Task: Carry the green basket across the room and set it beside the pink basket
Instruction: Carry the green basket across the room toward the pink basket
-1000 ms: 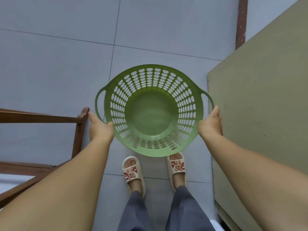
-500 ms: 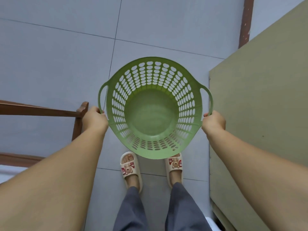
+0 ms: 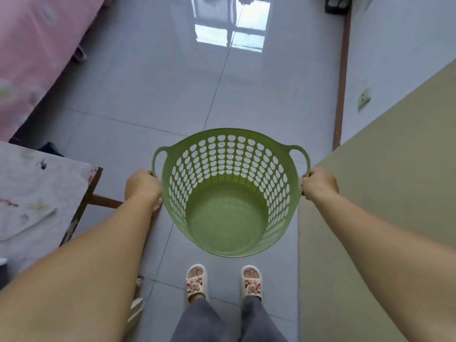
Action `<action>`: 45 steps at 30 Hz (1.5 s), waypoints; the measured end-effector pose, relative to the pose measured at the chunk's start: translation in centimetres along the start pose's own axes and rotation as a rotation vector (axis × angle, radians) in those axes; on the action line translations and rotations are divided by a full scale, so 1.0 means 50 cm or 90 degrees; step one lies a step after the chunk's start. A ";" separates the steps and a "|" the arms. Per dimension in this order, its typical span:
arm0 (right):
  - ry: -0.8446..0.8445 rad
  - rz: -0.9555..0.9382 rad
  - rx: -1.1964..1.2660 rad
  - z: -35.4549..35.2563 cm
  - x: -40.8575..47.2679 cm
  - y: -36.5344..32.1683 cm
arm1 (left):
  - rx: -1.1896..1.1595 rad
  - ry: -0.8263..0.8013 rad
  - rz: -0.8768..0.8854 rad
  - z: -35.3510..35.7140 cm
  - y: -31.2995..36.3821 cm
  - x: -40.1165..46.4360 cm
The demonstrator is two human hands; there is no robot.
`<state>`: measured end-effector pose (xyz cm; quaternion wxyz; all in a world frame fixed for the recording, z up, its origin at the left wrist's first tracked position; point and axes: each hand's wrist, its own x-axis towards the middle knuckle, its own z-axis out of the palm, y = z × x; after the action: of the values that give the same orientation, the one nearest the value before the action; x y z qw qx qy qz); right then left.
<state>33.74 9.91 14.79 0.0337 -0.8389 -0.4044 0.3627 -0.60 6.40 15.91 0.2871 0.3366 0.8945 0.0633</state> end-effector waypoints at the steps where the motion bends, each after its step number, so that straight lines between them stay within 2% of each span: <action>1: 0.005 -0.019 -0.004 -0.028 -0.004 -0.024 | -0.010 0.011 0.006 -0.026 0.022 -0.003; 7: 0.068 -0.124 0.002 -0.180 -0.011 -0.197 | -0.062 0.062 0.067 -0.183 0.172 0.016; 11: 0.097 -0.148 0.019 -0.243 0.021 -0.314 | -0.092 0.071 0.094 -0.268 0.259 0.082; 23: 0.141 -0.188 0.097 -0.307 0.173 -0.742 | -0.177 0.087 0.136 -0.477 0.491 0.428; 34: 0.116 -0.214 0.065 -0.341 0.467 -1.116 | -0.180 0.076 0.118 -0.557 0.745 0.773; 40: 0.094 -0.247 0.033 -0.403 0.637 -1.416 | -0.159 0.107 0.106 -0.649 0.951 0.979; 45: 0.097 -0.265 0.029 -0.402 0.756 -1.638 | -0.173 0.124 0.095 -0.712 1.058 1.159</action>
<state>8.48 96.17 36.23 0.1572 -0.7611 -0.5570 0.2927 -25.73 86.75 34.25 0.2364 0.3528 0.8738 0.2368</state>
